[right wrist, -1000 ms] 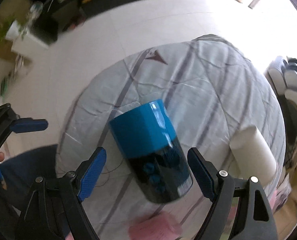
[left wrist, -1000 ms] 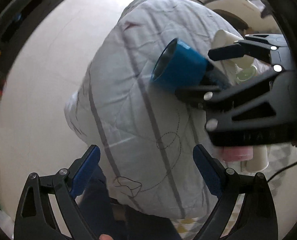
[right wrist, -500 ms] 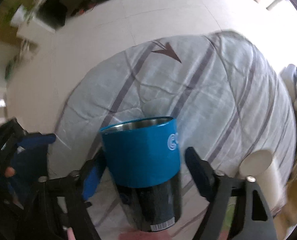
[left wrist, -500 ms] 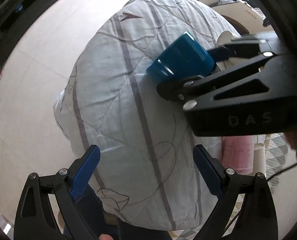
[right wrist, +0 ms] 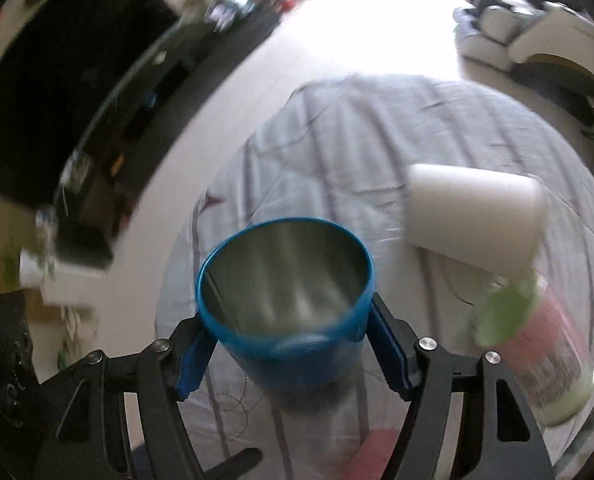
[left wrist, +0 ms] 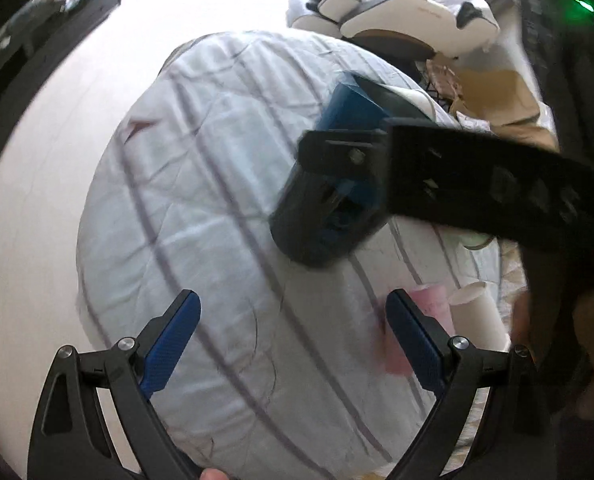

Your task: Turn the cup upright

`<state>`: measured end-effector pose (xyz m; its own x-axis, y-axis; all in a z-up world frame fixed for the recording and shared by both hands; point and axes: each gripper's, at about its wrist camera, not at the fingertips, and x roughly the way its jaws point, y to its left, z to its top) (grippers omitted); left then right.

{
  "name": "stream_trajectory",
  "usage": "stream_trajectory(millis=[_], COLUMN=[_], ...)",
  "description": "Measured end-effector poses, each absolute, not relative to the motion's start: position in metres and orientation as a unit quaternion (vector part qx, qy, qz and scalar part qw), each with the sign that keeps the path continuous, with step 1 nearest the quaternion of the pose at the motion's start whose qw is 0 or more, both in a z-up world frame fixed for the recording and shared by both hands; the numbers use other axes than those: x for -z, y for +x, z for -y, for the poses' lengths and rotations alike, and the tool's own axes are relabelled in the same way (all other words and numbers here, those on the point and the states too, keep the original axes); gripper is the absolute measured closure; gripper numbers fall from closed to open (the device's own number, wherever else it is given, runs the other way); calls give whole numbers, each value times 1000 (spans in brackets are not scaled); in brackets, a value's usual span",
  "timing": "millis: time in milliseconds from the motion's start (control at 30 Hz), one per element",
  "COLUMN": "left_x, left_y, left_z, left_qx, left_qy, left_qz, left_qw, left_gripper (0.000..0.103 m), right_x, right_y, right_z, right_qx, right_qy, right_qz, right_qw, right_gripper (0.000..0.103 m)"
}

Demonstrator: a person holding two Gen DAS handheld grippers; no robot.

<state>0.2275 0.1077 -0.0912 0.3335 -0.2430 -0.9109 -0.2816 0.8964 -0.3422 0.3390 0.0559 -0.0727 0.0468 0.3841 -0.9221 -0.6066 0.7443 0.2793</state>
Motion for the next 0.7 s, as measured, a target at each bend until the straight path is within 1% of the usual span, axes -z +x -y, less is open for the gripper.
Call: stream_trajectory(millis=[100, 200, 300, 467, 500, 700], left_x=[97, 104, 109, 109, 110, 108], left_y=[238, 243, 241, 244, 247, 252], left_z=[-102, -95, -90, -99, -110, -119], left_qx=[-12, -8, -4, -6, -5, -1], left_qy=[-209, -191, -173, -162, -161, -153], left_qz=[-582, -594, -604, -604, -604, -604], left_qw=[785, 781, 778, 781, 781, 782], left_gripper=[8, 8, 8, 8, 8, 8], right_x=[77, 91, 91, 78, 78, 81], right_y=[331, 330, 324, 330, 333, 341], right_z=[-35, -22, -11, -20, -25, -35], right_qx=[-317, -299, -290, -275, -273, -260], right_qy=[-74, -53, -32, -25, -25, -12], right_qz=[-582, -586, -584, -558, -559, -569], right_qw=[745, 751, 758, 782, 782, 780], right_gripper=[33, 33, 33, 33, 33, 33])
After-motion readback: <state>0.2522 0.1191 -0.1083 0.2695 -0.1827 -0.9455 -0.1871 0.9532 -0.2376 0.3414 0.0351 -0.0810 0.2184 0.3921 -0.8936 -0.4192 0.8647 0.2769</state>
